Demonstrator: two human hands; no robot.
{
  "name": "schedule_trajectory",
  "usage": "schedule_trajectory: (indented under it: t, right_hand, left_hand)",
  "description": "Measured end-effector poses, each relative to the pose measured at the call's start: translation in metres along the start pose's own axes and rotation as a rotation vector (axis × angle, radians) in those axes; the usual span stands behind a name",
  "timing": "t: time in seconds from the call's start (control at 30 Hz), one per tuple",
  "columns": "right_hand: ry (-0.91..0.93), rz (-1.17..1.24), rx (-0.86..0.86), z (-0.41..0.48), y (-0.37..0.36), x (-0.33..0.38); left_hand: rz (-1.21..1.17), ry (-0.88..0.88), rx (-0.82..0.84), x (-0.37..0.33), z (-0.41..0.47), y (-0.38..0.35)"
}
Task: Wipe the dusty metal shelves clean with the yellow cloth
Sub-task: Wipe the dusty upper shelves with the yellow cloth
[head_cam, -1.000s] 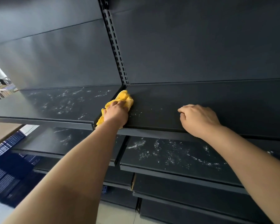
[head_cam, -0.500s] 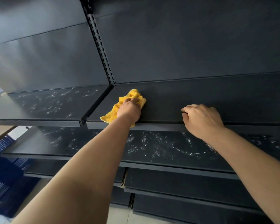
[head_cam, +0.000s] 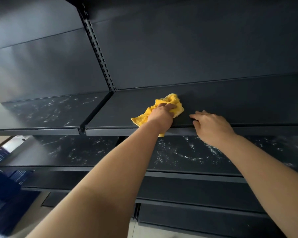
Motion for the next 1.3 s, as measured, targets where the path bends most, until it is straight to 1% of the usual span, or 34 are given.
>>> schedule_trajectory:
  t: [0.1, 0.2, 0.27, 0.4, 0.57, 0.67, 0.77, 0.97, 1.2, 1.3]
  right_hand:
    - [-0.01, -0.038, -0.023, -0.004, 0.002, 0.006]
    - [-0.052, -0.09, -0.02, -0.004, 0.001, 0.016]
    - [-0.045, -0.099, -0.036, -0.006, 0.0, 0.029]
    - [0.02, -0.106, -0.066, -0.01, -0.006, 0.064]
    - [0.054, -0.107, -0.065, -0.012, -0.02, 0.113]
    - [0.063, -0.099, -0.061, -0.014, -0.03, 0.143]
    - [0.068, -0.077, -0.049, -0.016, -0.039, 0.168]
    - [0.077, -0.054, -0.047, -0.017, -0.053, 0.204]
    - [0.073, -0.082, -0.081, -0.024, -0.065, 0.239]
    - [0.079, -0.075, -0.093, -0.023, -0.068, 0.26]
  left_hand:
    - [0.017, -0.05, -0.014, -0.002, -0.007, 0.001]
    - [0.027, -0.06, -0.012, 0.003, -0.015, 0.005]
    - [0.013, -0.061, -0.008, 0.011, -0.019, 0.01]
    - [-0.019, -0.036, -0.006, 0.041, -0.032, 0.023]
    - [0.026, 0.027, -0.044, 0.096, -0.049, 0.05]
    - [0.108, 0.082, -0.04, 0.133, -0.06, 0.068]
    - [0.16, 0.115, 0.0, 0.166, -0.066, 0.083]
    - [0.273, 0.137, 0.027, 0.206, -0.065, 0.104]
    - [0.515, 0.081, 0.026, 0.245, -0.071, 0.131]
    - [0.567, 0.098, -0.02, 0.275, -0.083, 0.159]
Point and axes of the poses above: each hand's wrist, its own z-axis towards the middle knuckle, its own y-axis out of the back of the hand, x = y × z, the point moved 10 cm from there along z, towards the middle knuckle, and after that the axes turned 14 degrees about -y, right-handed, at the moved point
